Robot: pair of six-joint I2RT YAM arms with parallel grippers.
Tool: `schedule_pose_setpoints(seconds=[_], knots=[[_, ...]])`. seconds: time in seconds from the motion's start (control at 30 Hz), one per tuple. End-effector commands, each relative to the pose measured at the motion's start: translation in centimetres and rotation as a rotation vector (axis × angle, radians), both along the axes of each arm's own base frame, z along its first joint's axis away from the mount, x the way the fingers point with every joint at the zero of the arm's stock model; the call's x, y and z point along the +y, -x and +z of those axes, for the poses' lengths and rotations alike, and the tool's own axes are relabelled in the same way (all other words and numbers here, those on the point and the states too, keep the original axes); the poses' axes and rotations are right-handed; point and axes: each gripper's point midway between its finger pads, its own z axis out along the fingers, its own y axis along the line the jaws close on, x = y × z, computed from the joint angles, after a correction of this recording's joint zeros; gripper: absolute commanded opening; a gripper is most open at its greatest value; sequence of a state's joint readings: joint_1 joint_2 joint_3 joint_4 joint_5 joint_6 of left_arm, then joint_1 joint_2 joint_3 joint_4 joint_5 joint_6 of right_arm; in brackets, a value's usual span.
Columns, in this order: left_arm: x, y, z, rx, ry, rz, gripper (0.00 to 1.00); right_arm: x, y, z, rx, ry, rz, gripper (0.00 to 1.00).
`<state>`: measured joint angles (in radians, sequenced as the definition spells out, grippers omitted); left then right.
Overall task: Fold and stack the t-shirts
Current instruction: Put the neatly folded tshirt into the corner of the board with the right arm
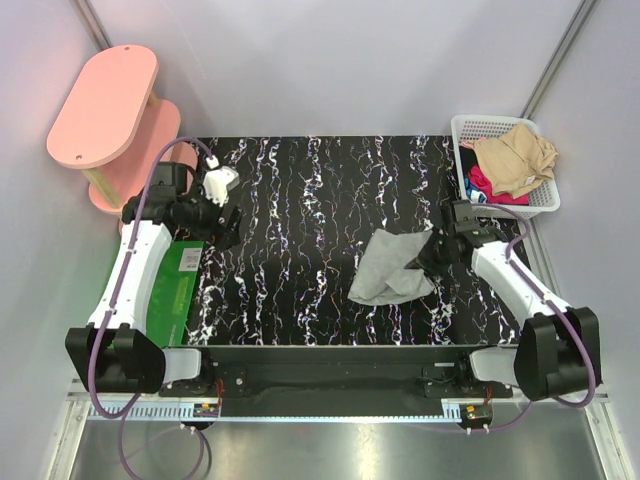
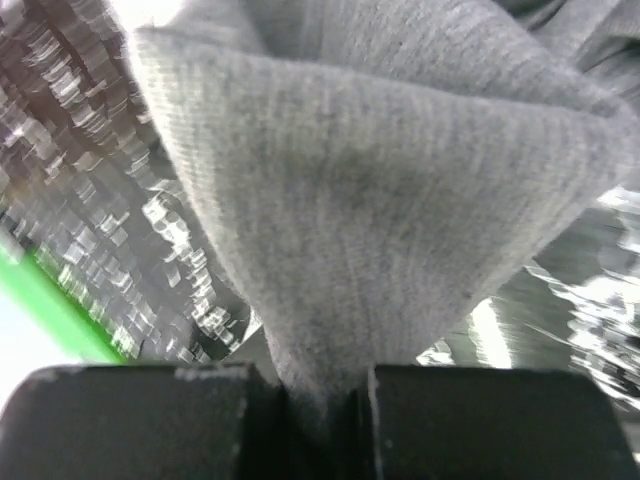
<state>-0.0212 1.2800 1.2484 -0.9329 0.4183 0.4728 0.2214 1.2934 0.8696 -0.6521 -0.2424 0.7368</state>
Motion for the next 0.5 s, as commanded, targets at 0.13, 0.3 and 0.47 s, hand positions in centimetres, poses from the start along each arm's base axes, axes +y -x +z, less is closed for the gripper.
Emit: schedule_pose_setpoints(seconds=[0.13,0.3,0.47], knots=[[0.2,0.8,1.0,-0.031,0.020,-0.049,0.99,-8.6,2.8,-0.9,0.081,0.201,-0.290,0.00],[1.2,0.2,1.8,-0.053,0.023,-0.035,0.99,-13.1,5.0,-0.7,0.156,0.232,-0.483,0.00],[2.3,-0.3,2.6,-0.061,0.033,-0.022,0.99,-14.5,6.3,0.7,0.169,0.228,-0.635,0.00]])
